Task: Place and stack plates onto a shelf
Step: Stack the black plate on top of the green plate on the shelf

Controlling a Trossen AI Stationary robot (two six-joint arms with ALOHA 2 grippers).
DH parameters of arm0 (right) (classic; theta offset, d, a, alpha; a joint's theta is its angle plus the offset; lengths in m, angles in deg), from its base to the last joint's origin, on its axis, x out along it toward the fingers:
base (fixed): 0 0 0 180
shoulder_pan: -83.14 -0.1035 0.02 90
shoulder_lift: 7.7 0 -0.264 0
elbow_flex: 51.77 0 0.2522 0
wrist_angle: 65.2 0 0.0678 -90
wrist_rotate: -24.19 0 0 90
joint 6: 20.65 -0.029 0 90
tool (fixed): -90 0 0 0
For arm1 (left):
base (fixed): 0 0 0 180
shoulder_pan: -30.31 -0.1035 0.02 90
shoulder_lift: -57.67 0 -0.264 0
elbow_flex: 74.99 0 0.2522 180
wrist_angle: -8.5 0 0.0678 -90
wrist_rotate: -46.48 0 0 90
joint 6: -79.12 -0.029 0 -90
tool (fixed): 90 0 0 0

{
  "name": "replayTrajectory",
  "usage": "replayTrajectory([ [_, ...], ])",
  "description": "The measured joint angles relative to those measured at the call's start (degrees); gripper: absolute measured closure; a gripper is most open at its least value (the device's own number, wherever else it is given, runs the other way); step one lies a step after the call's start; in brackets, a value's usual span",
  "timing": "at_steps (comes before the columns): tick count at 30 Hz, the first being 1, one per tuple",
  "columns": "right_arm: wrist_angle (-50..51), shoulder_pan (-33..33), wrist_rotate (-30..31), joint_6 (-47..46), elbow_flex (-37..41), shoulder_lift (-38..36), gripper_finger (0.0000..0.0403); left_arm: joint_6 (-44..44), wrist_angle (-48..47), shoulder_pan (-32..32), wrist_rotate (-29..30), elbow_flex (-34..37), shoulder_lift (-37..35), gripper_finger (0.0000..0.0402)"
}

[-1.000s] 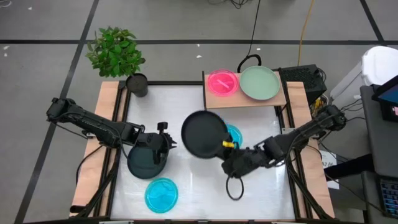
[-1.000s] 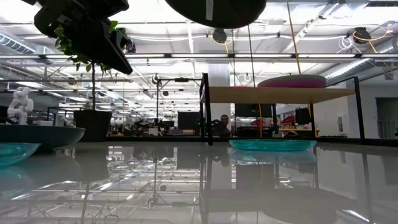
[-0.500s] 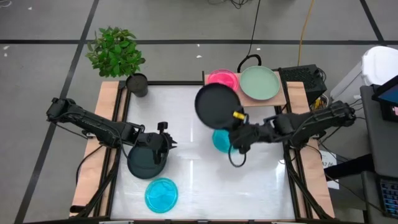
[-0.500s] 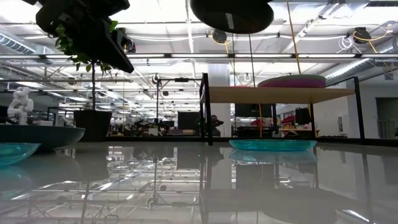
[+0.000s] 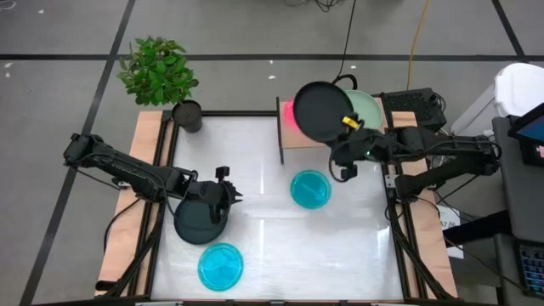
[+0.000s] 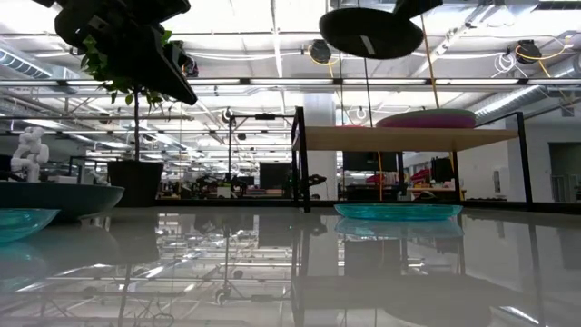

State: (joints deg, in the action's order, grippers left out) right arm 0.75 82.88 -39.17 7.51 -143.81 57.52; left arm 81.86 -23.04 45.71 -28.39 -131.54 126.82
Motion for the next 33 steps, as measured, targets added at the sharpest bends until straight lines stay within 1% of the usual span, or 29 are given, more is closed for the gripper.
replayTrajectory([
  [5, 1.23, 4.49, -2.87, 0.18, 0.02, -1.77, 0.0403, 0.02, 0.32, 0.0, 0.01, 0.0, 0.0, 0.033],
  [13, 4.61, 10.68, -2.99, -0.45, 0.02, -2.07, 0.0403, 0.15, 0.34, 0.0, 0.01, 0.0, 0.0, 0.033],
  [18, 4.78, 14.14, -7.54, -0.47, 0.02, -2.06, 0.0403, 0.15, 0.37, 0.0, 0.01, 0.0, 0.0, 0.033],
  [20, 4.74, 15.41, -7.88, -0.47, 0.06, -2.06, 0.0402, 0.15, 0.35, 0.0, -0.01, 0.0, 0.0, 0.033],
  [27, 4.49, 19.89, -9.47, -0.87, 3.61, -2.22, 0.0401, 0.24, 0.37, 0.0, 0.0, 0.0, 0.0, 0.033],
  [33, 3.2, 23.41, -9.1, -0.82, 8.25, -2.21, 0.04, 0.28, 0.32, 0.0, -0.01, 0.0, 0.26, 0.033],
])
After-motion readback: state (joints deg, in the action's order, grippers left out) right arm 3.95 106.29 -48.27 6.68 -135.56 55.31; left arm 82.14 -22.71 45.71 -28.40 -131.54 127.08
